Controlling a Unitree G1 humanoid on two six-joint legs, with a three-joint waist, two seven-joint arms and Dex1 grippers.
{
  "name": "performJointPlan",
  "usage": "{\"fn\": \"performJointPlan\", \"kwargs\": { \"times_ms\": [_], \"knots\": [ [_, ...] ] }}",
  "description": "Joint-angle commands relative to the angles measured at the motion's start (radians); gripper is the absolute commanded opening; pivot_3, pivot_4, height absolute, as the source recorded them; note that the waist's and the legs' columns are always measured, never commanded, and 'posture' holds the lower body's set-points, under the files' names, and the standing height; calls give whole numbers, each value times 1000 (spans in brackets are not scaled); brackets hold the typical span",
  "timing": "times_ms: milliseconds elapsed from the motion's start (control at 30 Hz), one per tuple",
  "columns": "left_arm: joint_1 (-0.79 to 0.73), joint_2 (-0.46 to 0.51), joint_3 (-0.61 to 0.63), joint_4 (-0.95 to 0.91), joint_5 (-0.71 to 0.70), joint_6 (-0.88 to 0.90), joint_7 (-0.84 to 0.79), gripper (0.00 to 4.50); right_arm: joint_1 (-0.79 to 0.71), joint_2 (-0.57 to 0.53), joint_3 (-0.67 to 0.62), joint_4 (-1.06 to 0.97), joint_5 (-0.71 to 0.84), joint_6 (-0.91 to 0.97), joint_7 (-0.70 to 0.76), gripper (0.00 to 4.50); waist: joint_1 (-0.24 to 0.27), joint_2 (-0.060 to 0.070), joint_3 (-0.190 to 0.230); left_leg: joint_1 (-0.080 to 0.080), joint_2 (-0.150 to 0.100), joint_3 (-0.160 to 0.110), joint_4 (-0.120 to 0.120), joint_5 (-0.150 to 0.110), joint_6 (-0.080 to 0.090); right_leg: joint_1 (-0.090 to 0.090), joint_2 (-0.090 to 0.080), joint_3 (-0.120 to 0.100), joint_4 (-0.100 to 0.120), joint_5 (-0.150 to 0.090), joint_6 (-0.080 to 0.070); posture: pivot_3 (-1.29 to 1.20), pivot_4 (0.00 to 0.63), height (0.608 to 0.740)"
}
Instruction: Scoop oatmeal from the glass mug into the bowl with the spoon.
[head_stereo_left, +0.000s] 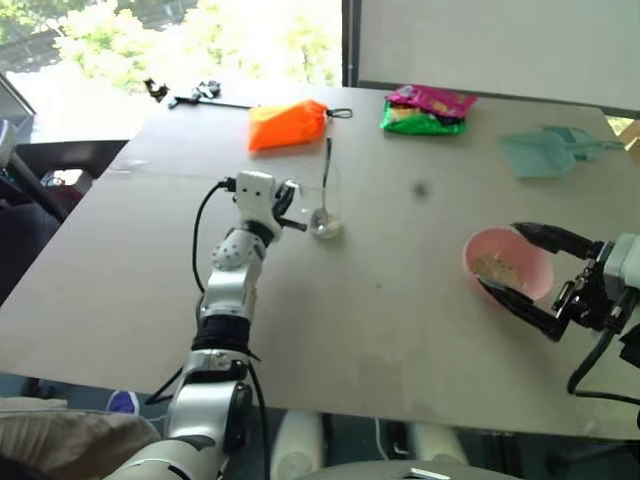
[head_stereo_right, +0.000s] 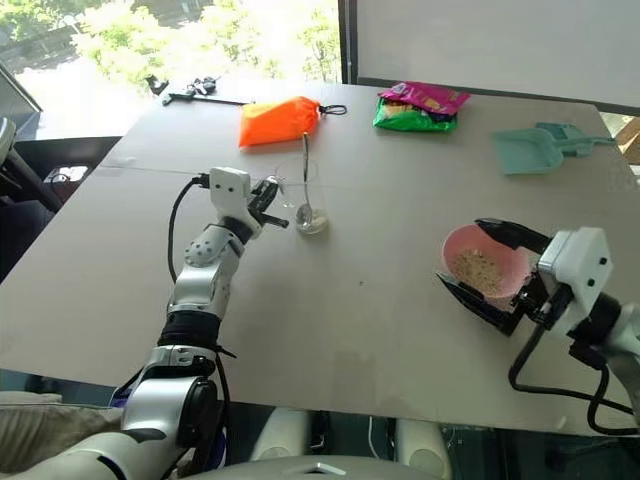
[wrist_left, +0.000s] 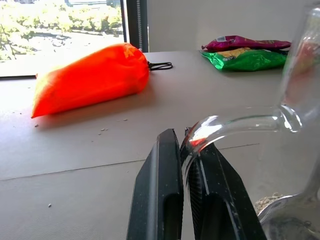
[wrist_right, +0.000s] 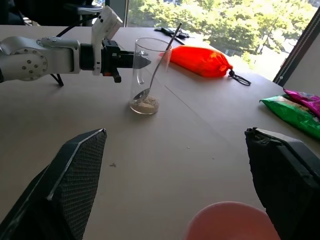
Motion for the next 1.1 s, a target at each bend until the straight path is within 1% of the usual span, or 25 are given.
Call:
{"fn": "performJointPlan", "kwargs": {
  "times_ms": [33, 100, 133, 167, 200, 233, 333, 400, 533, 633, 700, 733, 833, 1000, 1100],
  "knots": [
    [-3, 7, 8, 3, -28, -34, -21, 736, 3, -5, -21, -47, 0, -28, -4, 4500, 0, 0, 0, 0, 0, 0, 0, 0, 0, 0, 0, 0, 0, 0, 0, 0, 150, 740],
    [8, 9, 10, -8, -36, -31, -26, 1244, -2, -5, -16, -45, 6, -23, -17, 4500, 2, 0, 0, 1, 0, 0, 0, 0, 0, 0, 0, 0, 1, 0, 0, 0, 150, 740],
    [22, 13, 13, -32, -44, -19, -29, 1763, -3, -6, -14, -37, 5, -24, -17, 4500, 3, 0, 0, 1, 0, 0, 0, 0, 0, 1, 0, 0, 1, 0, 0, 0, 150, 740],
    [39, 18, 16, -63, -52, -5, -32, 2177, 0, -5, -16, -30, 5, -24, -15, 4500, 2, 0, 0, 1, 0, 0, 0, 0, 0, 1, 0, 0, 1, 0, 0, 0, 150, 740],
    [58, 24, 19, -97, -61, 10, -35, 2350, 4, -5, -19, -23, 6, -25, -12, 4500, 2, 0, 0, 1, 0, 0, 0, 0, 0, 1, 0, 1, 0, 0, 0, 0, 150, 740],
    [77, 30, 20, -129, -68, 24, -36, 3008, 12, -5, -23, -19, 7, -25, -8, 4500, 2, 0, 0, 1, 0, 0, 0, 0, 0, 1, 0, 1, 0, 0, 0, 0, 150, 740],
    [161, 54, 18, -269, -102, 101, -55, 4432, 46, -5, -40, 7, -5, -36, 15, 4500, 5, 0, 0, 1, 0, 0, 0, 0, 0, 1, 0, 1, 0, 0, 0, 0, 150, 740],
    [232, 77, 16, -381, -131, 163, -74, 4432, 69, -7, -55, 26, -10, -41, 30, 4500, 5, 0, 0, 0, 0, 0, 0, 0, 0, 1, 0, 1, -1, 0, 0, 0, 150, 740],
    [432, 179, 36, -666, -289, 340, -198, 4432, 153, -11, -118, 119, -49, -82, 100, 4500, 4, 0, -1, 1, 1, -3, 0, 0, 0, 1, -1, 2, -1, 0, 0, 0, 150, 740],
    [524, 259, 66, -777, -373, 420, -265, 4432, 197, -13, -154, 185, -57, -114, 159, 4500, 6, 0, -1, 2, 1, -4, -1, 0, 0, 1, -1, 2, 0, 0, -1, 0, 150, 740],
    [564, 303, 88, -814, -409, 453, -298, 4432, 219, -14, -174, 232, -72, -145, 198, 4500, 8, 1, -1, 3, 1, -5, -1, 0, 0, 2, -1, 1, 0, -1, -1, 0, 150, 740],
    [583, 325, 98, -826, -419, 462, -316, 4432, 229, -17, -184, 258, -78, -157, 215, 4500, 8, 0, -1, 5, 1, -4, -1, 0, 0, 4, -1, 1, 0, -2, -4, 0, 150, 740],
    [636, 372, 111, -851, -432, 474, -354, 4432, 226, -34, -208, 324, -103, -169, 221, 4500, 6, 1, -1, 11, 1, -1, -2, 0, 0, 7, -1, 4, 0, -3, -4, 0, 150, 740],
    [696, 384, 103, -884, -439, 474, -366, 4432, 147, -64, -208, 400, -129, -146, 165, 4500, 1, 1, -1, 13, 2, 5, -3, 0, 1, 5, -1, 11, 0, -3, -4, 0, 150, 740],
    [702, 381, 101, -894, -442, 477, -357, 4432, 130, -80, -188, 428, -142, -147, 184, 4500, 7, 1, -1, 13, 2, 5, -4, 0, 1, 5, 0, 11, 0, -3, -5, 0, 150, 740]
  ]
}}
